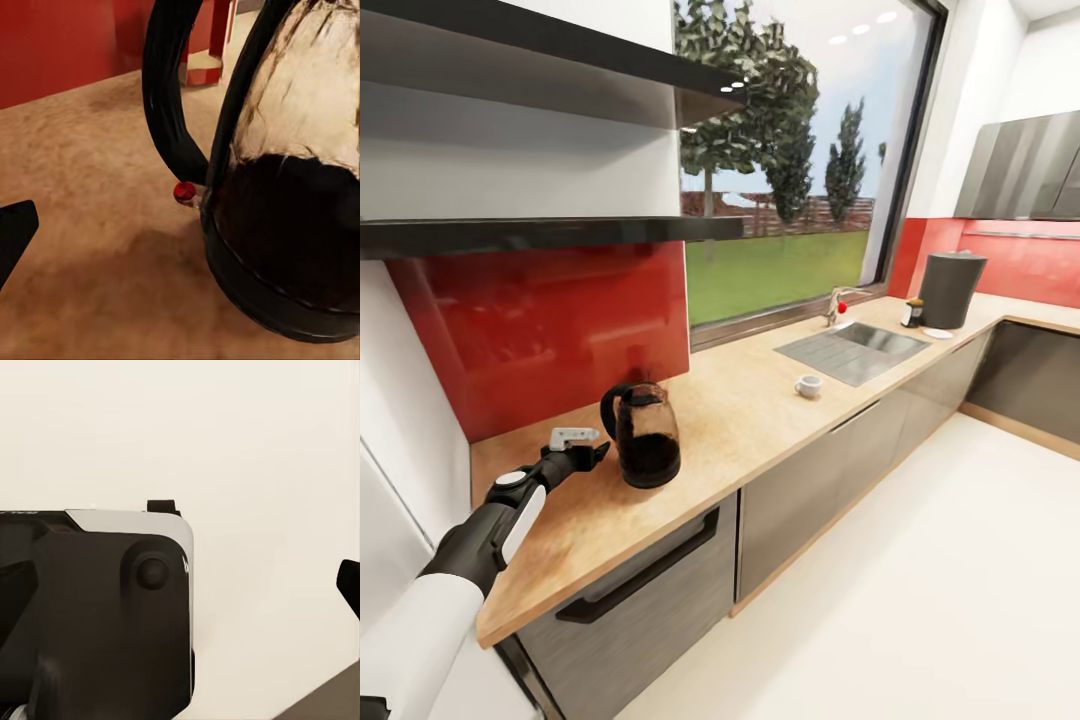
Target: Set up a coffee station on the kitchen countertop: keep the coffee maker on the countertop, move the bottle of coffee from the kitchen shelf to the counter next to the coffee maker, place a paper coffee filter on top of the coffee maker, put the saucer next to the coffee maker with the coffee cup on the saucer, and place the electric kettle next to the coffee maker.
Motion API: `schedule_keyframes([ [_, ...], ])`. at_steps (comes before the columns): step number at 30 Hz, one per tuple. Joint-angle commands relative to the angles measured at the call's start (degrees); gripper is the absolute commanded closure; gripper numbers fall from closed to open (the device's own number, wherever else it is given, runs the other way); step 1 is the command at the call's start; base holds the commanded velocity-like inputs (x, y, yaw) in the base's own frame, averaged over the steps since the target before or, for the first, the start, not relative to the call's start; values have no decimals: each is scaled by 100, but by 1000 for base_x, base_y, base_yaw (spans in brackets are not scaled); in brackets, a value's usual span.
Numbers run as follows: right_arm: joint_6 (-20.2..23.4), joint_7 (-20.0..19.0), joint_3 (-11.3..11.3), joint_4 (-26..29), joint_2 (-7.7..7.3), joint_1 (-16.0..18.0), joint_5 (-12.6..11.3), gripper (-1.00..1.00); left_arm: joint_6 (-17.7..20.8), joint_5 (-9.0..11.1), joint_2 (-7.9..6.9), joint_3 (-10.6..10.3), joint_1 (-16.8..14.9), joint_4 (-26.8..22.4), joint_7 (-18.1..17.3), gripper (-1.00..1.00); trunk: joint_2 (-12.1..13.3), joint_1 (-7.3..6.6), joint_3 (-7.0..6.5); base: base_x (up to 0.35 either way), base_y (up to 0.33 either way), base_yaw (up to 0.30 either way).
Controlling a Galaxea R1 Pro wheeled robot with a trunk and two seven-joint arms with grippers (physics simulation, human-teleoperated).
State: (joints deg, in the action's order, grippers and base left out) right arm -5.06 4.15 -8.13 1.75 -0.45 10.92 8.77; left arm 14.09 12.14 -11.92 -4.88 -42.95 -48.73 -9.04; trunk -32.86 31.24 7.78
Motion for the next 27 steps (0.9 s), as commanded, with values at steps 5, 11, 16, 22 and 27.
schedule_keyframes([
  [5,-21,15,-48,-8,1,2,60,-100,38,56,-4,-6,-7,-6,11,-100,-9,3,10,117,13,0],
  [11,-21,15,-48,-8,3,3,59,-100,36,56,1,-4,-11,-5,16,-100,-9,3,10,189,125,0],
  [16,-21,15,-48,-8,8,4,61,-100,33,59,3,-1,-5,-10,16,-100,-9,3,10,73,54,0],
  [22,-21,15,-48,-8,9,3,58,-100,31,60,-2,3,-3,-10,16,-100,-9,3,10,13,9,0],
  [27,-21,15,-48,-8,9,6,60,-100,29,60,-9,4,-3,-11,16,-100,-9,3,10,1,1,0],
])
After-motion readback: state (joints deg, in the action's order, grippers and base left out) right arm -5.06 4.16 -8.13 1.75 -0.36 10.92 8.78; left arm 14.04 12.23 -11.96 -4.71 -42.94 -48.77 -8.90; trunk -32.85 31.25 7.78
